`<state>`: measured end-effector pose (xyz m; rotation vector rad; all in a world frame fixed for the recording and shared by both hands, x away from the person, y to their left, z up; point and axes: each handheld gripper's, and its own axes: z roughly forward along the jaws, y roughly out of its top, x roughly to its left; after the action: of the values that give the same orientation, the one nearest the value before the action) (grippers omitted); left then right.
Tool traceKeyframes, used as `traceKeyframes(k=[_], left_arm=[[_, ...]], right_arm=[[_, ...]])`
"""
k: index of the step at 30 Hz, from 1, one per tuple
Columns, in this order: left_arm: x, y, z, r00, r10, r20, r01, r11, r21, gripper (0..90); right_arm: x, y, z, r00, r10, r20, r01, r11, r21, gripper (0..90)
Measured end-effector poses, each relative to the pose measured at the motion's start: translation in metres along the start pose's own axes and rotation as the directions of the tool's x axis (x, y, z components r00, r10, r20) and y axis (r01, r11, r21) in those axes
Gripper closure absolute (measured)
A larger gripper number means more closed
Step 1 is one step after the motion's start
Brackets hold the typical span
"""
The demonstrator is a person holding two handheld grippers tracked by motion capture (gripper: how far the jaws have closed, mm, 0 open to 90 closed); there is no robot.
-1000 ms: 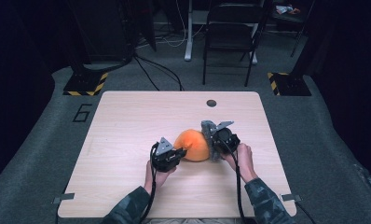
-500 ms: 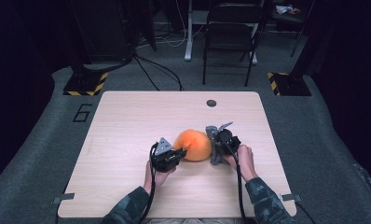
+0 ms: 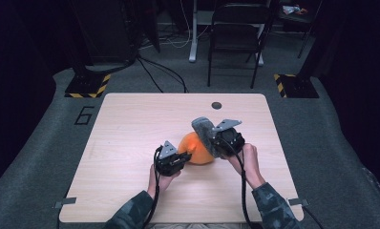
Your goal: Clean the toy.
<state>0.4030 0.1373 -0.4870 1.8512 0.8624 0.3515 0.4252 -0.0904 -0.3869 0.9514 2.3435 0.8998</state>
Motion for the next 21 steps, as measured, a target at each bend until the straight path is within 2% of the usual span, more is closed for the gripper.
traceKeyframes(k=[2, 3, 6, 13, 15, 18, 19, 20, 21], left_arm=[[0.000, 0.000, 0.000, 1.0000, 0.007, -0.001, -0.007, 1.0000, 0.002, 81.7], [0.000, 0.000, 0.000, 1.0000, 0.008, -0.001, -0.008, 1.0000, 0.003, 81.7], [-0.002, 0.000, 0.001, 1.0000, 0.010, 0.000, -0.010, 0.9999, 0.005, 81.7], [-0.002, 0.000, 0.001, 1.0000, 0.009, -0.001, -0.009, 1.0000, 0.003, 81.8], [-0.002, 0.000, 0.002, 1.0000, 0.005, -0.001, -0.005, 1.0000, 0.002, 81.7], [-0.002, 0.000, 0.001, 1.0000, 0.001, 0.001, -0.001, 1.0000, 0.001, 81.7], [-0.002, -0.001, 0.001, 1.0000, -0.004, 0.001, 0.004, 1.0000, 0.000, 81.7], [-0.001, 0.000, 0.001, 1.0000, -0.003, 0.004, 0.003, 1.0000, 0.003, 81.7], [-0.001, 0.000, 0.001, 1.0000, -0.003, 0.004, 0.003, 1.0000, 0.003, 81.7]], right_arm=[[0.003, 0.001, 0.001, 0.9999, -0.015, 0.000, 0.015, 1.000, 0.002, 76.8], [0.008, 0.000, 0.009, 0.9993, -0.038, 0.005, 0.038, 0.999, 0.019, 76.8], [0.006, -0.007, 0.019, 0.9982, -0.046, 0.038, 0.044, 0.997, 0.066, 76.8], [-0.015, -0.023, 0.036, 0.9991, 0.018, 0.038, -0.023, 0.991, 0.136, 76.8], [-0.016, -0.026, 0.038, 0.9980, 0.045, 0.045, -0.052, 0.984, 0.172, 76.7], [-0.024, -0.035, 0.050, 0.9974, 0.053, 0.049, -0.061, 0.980, 0.187, 76.8], [-0.025, -0.039, 0.054, 0.9958, 0.078, 0.047, -0.086, 0.976, 0.201, 76.8], [-0.028, -0.042, 0.058, 0.9965, 0.073, 0.041, -0.080, 0.975, 0.208, 76.8], [-0.030, -0.044, 0.061, 0.9954, 0.089, 0.036, -0.094, 0.972, 0.217, 76.8]])
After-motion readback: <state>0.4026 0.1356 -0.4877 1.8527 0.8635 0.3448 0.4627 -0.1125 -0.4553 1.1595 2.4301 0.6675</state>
